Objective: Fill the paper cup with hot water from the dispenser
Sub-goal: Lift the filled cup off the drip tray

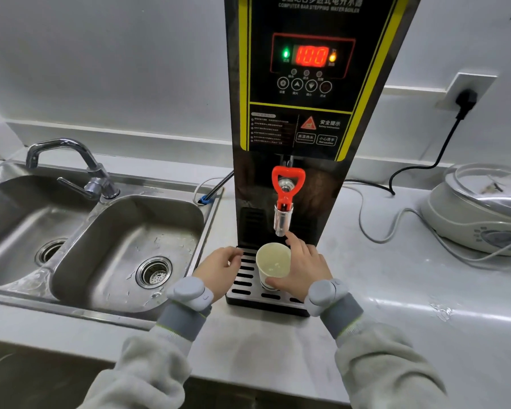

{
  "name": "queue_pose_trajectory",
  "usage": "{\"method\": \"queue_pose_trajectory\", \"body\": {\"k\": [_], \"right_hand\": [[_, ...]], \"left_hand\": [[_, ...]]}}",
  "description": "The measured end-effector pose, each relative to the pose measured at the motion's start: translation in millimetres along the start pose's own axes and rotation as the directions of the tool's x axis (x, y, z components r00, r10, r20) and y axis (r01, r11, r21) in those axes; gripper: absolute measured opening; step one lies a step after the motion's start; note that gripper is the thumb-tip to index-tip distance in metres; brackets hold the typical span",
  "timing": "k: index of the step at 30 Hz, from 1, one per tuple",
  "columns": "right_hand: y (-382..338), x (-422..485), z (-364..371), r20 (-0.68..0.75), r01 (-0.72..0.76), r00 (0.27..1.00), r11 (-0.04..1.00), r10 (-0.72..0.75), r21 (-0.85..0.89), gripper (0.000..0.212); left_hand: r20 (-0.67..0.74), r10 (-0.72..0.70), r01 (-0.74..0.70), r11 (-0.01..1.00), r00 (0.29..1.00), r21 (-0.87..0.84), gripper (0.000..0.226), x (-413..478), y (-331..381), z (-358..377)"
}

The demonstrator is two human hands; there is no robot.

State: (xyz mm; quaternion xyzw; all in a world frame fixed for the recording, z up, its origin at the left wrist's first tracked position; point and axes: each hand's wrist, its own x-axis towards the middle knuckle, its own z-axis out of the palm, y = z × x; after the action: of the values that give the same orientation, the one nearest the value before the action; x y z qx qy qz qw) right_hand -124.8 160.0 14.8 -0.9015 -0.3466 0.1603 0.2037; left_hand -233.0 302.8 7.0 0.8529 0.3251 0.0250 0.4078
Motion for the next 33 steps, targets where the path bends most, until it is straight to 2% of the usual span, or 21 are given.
{"method": "queue_pose_trajectory", "body": {"k": [17, 25, 33], "right_hand": [[-1, 10, 7, -0.042, 0.06, 0.997, 0.998, -0.06, 0.001, 0.076], [3, 3, 2, -0.058, 0.079, 0.995, 0.997, -0.078, 0.015, 0.089], [11, -3, -6, -0.069, 0.08, 0.995, 0.997, -0.078, 0.021, 0.091]], "left_hand": [[-0.008, -0.019, 0.019, 1.0, 1.0, 0.012, 0.031, 0, -12, -6], [0.009, -0.073, 0.072, 0.996, 0.997, 0.043, 0.019, -1, -8, -2], [0.136, -0.12, 0.102, 0.986, 0.983, 0.128, 0.032, -10, 1, 11]]}}
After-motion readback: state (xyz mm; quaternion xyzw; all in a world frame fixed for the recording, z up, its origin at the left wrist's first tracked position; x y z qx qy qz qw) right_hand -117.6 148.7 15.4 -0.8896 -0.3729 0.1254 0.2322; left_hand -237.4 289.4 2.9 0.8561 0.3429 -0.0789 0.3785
